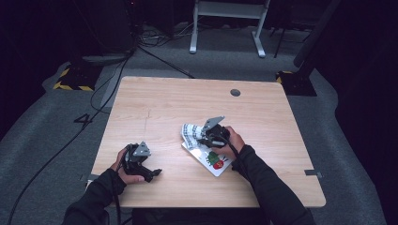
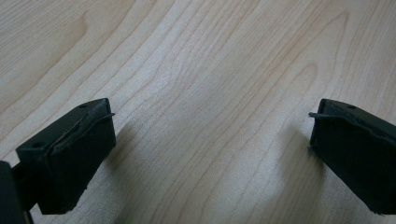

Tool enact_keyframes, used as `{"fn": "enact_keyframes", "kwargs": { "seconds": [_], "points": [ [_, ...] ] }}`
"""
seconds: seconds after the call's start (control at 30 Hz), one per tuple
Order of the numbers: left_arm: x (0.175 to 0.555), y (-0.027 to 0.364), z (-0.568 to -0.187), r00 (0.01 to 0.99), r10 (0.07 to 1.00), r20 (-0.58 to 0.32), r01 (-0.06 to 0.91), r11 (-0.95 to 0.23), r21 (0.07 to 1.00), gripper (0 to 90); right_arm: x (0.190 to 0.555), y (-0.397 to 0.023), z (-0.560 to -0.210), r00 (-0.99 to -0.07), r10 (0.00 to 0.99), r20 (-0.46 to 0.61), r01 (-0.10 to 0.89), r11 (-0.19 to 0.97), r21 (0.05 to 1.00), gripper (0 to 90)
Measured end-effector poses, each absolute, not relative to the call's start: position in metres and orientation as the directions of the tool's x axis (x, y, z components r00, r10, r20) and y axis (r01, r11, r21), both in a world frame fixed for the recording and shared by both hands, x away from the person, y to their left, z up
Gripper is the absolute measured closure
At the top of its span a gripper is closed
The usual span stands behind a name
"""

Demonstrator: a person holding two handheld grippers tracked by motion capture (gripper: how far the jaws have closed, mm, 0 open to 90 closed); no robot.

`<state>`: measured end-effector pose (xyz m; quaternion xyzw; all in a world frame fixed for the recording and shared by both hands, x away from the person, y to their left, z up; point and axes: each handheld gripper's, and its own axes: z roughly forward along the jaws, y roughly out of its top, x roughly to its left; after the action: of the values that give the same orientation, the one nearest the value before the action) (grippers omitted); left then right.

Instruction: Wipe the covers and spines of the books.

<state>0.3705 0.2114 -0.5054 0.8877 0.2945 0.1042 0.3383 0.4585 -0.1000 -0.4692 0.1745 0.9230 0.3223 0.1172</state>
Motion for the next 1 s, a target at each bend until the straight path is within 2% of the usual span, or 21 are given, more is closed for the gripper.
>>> {"fn": "enact_keyframes", "kwargs": {
  "seconds": [0.17, 0.3, 0.6, 0.73, 1.0],
  "points": [
    [0.370, 0.211, -0.505, 0.803, 0.595, -0.016, 0.455, -0.596, 0.662, 0.5, 0.434, -0.118, -0.472, -0.936, 0.346, -0.067, 0.222, 0.727, 0.650, 80.7],
    [0.370, 0.211, -0.505, 0.801, 0.598, -0.017, 0.457, -0.594, 0.662, 0.5, 0.409, -0.157, -0.473, -0.938, 0.342, -0.059, 0.225, 0.730, 0.646, 80.5],
    [0.370, 0.211, -0.505, 0.801, 0.599, -0.016, 0.457, -0.594, 0.662, 0.5, 0.384, -0.218, -0.474, -0.901, 0.427, -0.069, 0.294, 0.722, 0.627, 80.5],
    [0.370, 0.210, -0.505, 0.803, 0.596, -0.017, 0.456, -0.595, 0.662, 0.5, 0.387, -0.228, -0.475, -0.884, 0.463, -0.064, 0.323, 0.703, 0.634, 80.4],
    [0.371, 0.209, -0.505, 0.804, 0.595, -0.014, 0.454, -0.598, 0.661, 0.5, 0.426, -0.217, -0.469, -0.848, 0.521, -0.099, 0.361, 0.704, 0.612, 79.9]
  ]
}}
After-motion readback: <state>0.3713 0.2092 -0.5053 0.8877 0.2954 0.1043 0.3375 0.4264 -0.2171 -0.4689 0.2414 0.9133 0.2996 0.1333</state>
